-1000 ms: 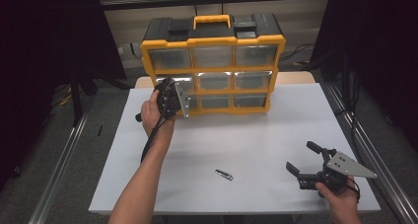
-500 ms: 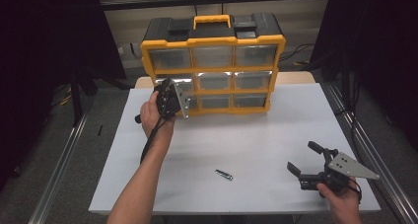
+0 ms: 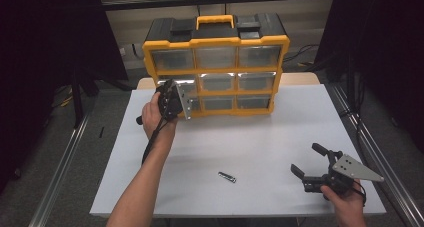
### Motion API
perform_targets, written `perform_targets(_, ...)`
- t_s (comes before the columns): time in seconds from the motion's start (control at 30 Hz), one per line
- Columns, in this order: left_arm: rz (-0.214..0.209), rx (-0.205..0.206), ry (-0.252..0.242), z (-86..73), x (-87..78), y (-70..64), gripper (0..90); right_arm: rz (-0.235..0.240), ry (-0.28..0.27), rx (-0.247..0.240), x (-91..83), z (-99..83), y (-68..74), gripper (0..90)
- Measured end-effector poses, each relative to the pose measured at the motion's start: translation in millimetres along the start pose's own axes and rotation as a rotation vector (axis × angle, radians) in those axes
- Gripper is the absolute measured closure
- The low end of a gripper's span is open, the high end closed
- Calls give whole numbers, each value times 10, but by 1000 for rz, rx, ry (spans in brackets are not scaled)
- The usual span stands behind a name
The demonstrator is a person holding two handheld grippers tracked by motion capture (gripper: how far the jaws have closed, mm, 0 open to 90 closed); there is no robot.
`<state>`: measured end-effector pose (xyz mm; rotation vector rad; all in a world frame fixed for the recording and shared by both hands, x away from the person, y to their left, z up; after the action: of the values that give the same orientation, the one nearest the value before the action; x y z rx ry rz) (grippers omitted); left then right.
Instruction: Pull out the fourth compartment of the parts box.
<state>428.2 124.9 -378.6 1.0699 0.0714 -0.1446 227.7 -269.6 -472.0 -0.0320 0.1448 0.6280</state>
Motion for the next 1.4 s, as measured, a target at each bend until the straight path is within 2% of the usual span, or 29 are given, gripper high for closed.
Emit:
perform_targets(0.27,-8,-10,-5,6,-7,-3,704,14,-7,3,41,15,2,11)
perform_targets(0.33,-8,5,3,6,-13,9,704,16,-9,3,49,19,-1,11)
perform_targets(0.4,-7,-7,-6,8,-10,1,704,18,-12,3,57,22,-3,11)
perform_targets(0.47,-12,7,4,4,-27,11,705,17,-9,4,65,19,-4,10)
perform_targets(0.57,-15,-6,-4,6,-29,4,705,21,-8,0,70,25,-1,10)
perform_targets(0.73,-16,-3,-1,8,-42,9,705,22,-12,-1,68,29,2,10)
perform_targets(0.77,-22,8,9,4,-53,14,705,25,-12,-6,65,30,1,10)
perform_targets(0.9,-23,-1,5,4,-56,13,705,22,-13,-6,68,33,-3,9)
perform_targets(1.07,-19,20,0,9,-60,34,705,22,-13,-7,70,31,-4,9)
perform_targets(1.13,-29,11,10,0,-72,26,705,20,-11,1,73,29,0,9)
perform_targets(1.2,-31,-8,0,2,-81,21,705,18,-8,3,76,29,3,9)
perform_targets(1.4,-30,-6,-3,6,-85,27,704,15,-12,4,88,31,-9,9)
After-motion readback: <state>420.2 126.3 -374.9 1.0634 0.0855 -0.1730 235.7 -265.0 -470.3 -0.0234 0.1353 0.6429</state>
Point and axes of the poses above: each handheld gripper's, and its own axes: x roughly forward along the jaws, z roughly out of its top, y roughly to its left, the point moved 4 cm from there along x, roughly forward along the jaws, and after that the axes turned 3 degrees about z, right-handed, at the moved point
